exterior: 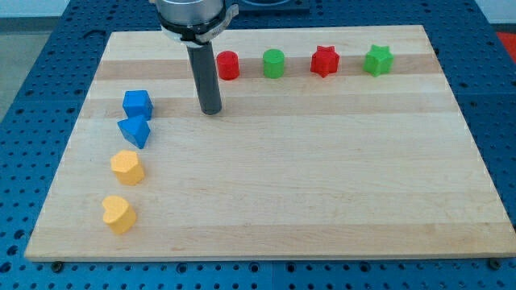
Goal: Move the yellow hexagon closer to the blue triangle
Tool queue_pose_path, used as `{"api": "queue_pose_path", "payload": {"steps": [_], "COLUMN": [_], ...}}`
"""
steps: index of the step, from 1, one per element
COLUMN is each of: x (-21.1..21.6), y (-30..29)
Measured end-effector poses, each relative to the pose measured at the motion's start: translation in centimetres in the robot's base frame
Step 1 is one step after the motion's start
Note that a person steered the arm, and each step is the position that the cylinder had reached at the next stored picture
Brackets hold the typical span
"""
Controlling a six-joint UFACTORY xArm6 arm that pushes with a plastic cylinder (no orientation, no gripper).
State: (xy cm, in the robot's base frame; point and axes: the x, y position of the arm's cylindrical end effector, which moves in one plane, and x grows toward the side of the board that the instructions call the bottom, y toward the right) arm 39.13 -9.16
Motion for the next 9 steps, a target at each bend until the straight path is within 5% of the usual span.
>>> {"api": "queue_pose_path", "payload": {"steps": [5, 9], "x": [0.9, 10.8], "y": [-0.3, -5.8]}}
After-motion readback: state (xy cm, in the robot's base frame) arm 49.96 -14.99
